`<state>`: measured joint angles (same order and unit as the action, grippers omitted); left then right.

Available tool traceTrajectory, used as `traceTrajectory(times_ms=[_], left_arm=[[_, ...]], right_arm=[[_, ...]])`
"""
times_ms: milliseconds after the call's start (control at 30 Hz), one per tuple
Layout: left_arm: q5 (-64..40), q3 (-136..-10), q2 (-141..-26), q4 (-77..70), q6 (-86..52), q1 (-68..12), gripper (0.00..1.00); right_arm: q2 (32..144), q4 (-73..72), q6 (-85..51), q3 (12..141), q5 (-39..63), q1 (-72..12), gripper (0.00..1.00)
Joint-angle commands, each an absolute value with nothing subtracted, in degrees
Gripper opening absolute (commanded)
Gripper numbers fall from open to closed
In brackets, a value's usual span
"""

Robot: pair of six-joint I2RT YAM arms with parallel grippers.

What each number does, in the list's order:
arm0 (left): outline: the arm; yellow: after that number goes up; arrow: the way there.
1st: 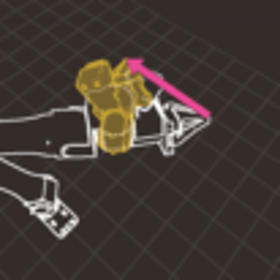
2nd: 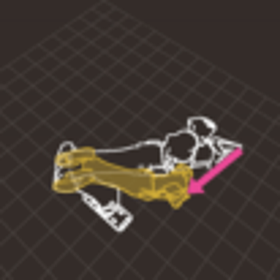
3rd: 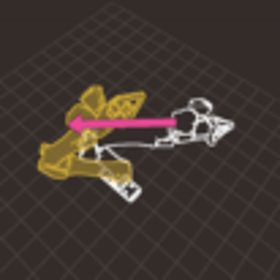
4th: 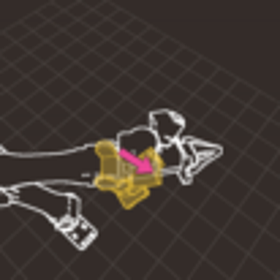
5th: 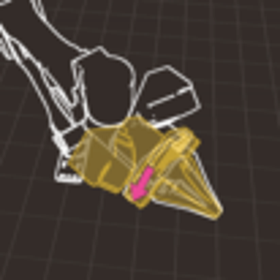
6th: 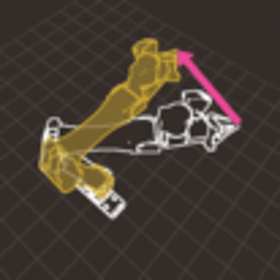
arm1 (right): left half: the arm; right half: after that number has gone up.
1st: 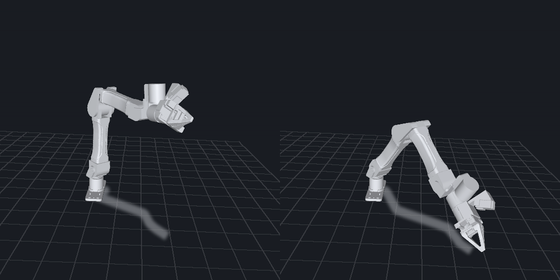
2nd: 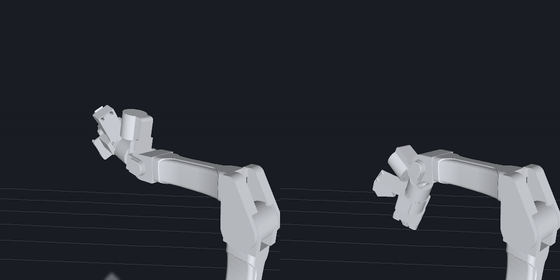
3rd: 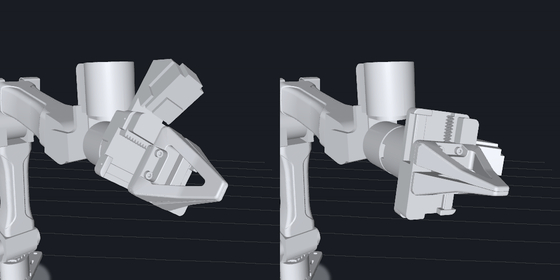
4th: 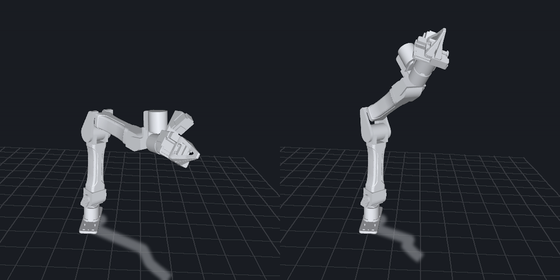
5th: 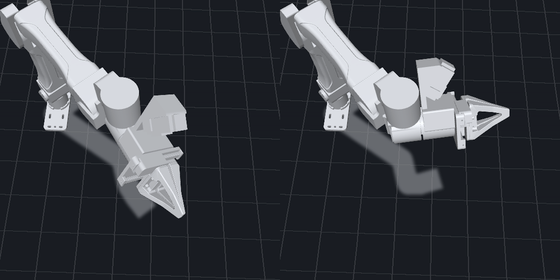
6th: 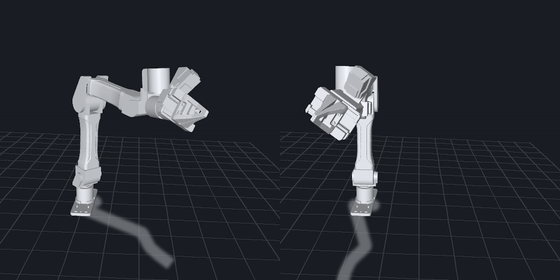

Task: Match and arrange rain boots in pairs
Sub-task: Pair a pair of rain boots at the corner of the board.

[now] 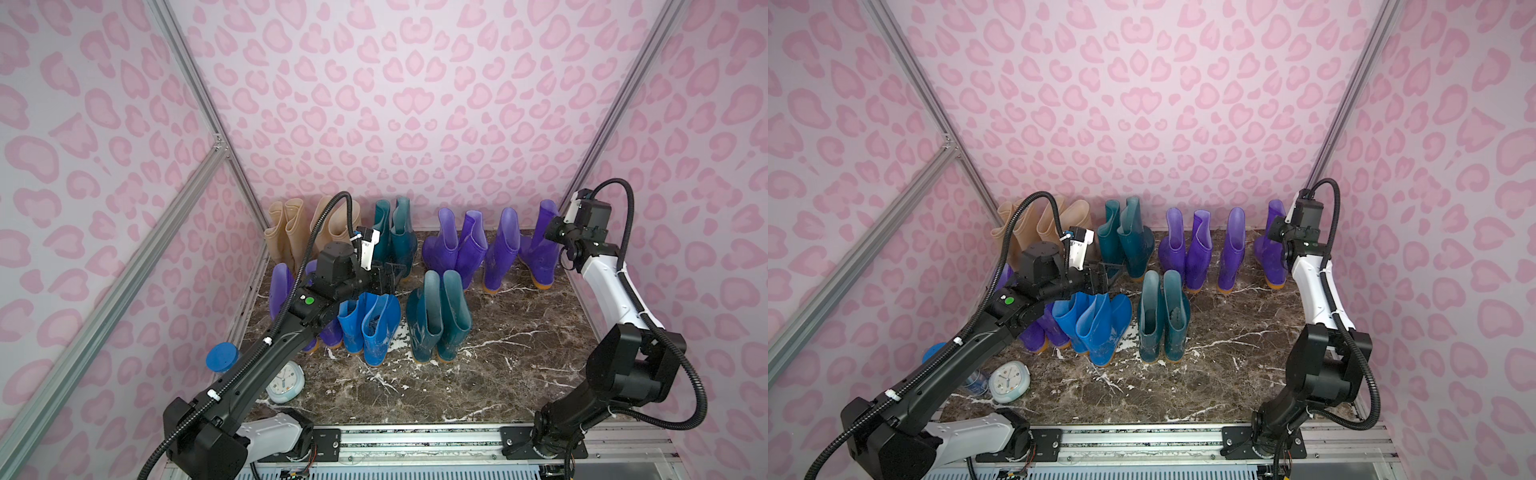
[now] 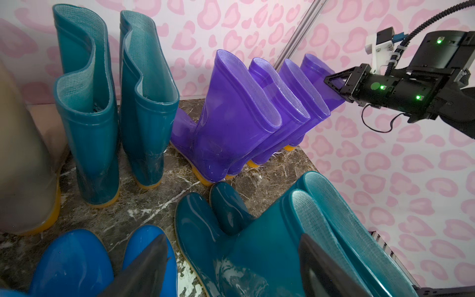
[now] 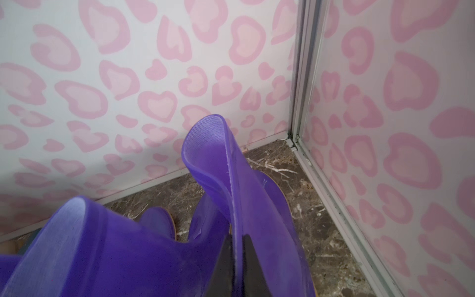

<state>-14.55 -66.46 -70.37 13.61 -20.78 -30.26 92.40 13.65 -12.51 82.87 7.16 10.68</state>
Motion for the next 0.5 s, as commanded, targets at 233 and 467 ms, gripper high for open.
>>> traceTrajectory(times_ms=[233, 467], left_arm=[[-15.0, -66.8, -69.1, 11.4, -20.5, -30.3, 0.81], [-14.8, -66.8, -68.5, 11.4, -20.2, -30.2, 0.81]], right_arm=[[85.2, 7.0, -15.8, 71.7, 9.4, 7.8, 0.0], [85.3, 1.3, -23.1, 68.3, 16.8, 7.6, 0.0]])
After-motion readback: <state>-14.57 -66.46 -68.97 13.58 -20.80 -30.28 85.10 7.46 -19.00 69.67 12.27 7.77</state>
